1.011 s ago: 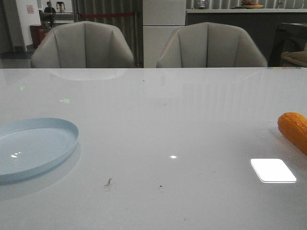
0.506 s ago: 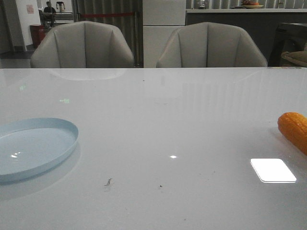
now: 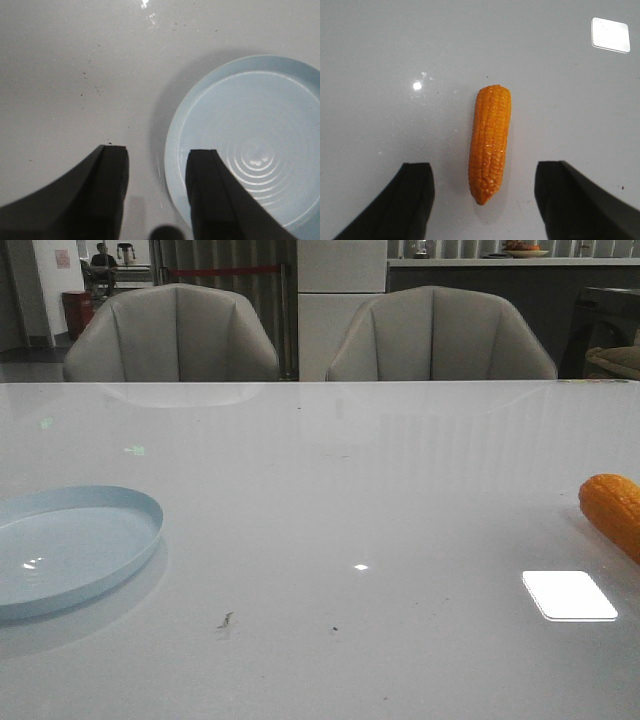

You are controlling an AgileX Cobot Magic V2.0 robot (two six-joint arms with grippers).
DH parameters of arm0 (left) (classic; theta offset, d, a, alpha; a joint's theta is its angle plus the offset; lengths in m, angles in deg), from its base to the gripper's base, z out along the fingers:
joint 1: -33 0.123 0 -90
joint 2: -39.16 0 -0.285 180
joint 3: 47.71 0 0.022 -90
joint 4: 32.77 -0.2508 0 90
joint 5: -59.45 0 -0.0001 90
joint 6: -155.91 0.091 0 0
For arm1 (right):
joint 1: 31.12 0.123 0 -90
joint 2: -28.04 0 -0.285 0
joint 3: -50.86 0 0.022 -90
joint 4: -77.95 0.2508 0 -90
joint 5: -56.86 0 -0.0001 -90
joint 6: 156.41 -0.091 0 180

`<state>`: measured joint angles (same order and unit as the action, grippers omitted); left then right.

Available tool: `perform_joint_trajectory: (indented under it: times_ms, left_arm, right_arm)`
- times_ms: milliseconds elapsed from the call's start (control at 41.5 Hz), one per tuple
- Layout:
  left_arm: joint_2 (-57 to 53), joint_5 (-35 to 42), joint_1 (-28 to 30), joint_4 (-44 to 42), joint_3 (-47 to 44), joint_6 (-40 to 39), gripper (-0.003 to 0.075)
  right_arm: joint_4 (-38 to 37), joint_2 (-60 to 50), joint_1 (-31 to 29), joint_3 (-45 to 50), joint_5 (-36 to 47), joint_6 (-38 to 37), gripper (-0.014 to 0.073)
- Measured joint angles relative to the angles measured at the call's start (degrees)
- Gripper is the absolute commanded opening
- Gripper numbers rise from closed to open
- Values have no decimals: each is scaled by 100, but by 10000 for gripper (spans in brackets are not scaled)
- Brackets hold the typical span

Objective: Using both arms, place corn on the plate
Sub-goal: 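Move the left gripper to the rim of the light blue plate and grasp it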

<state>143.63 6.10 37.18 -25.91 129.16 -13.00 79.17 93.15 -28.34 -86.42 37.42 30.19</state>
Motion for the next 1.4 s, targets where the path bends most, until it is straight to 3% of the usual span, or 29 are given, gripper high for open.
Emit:
perform_joint_trajectory:
  times_ms: [385,1060,1156,1276,1397]
  left_arm:
    - [1119,-368,0,15,296,59,353]
    - [1824,-357,-354,96,355,123,345]
    - [1834,-378,-393,73,367,133,265]
    - [1845,-378,-393,48,378,133,76]
    - [1845,-368,-393,48,404,133,92]
  right_arm:
    - [0,0,0,0,0,0,540]
    - [0,0,0,0,0,-10,540]
    - [0,0,0,0,0,-10,540]
    - [0,0,0,0,0,-10,540]
    - [0,0,0,0,0,-10,540]
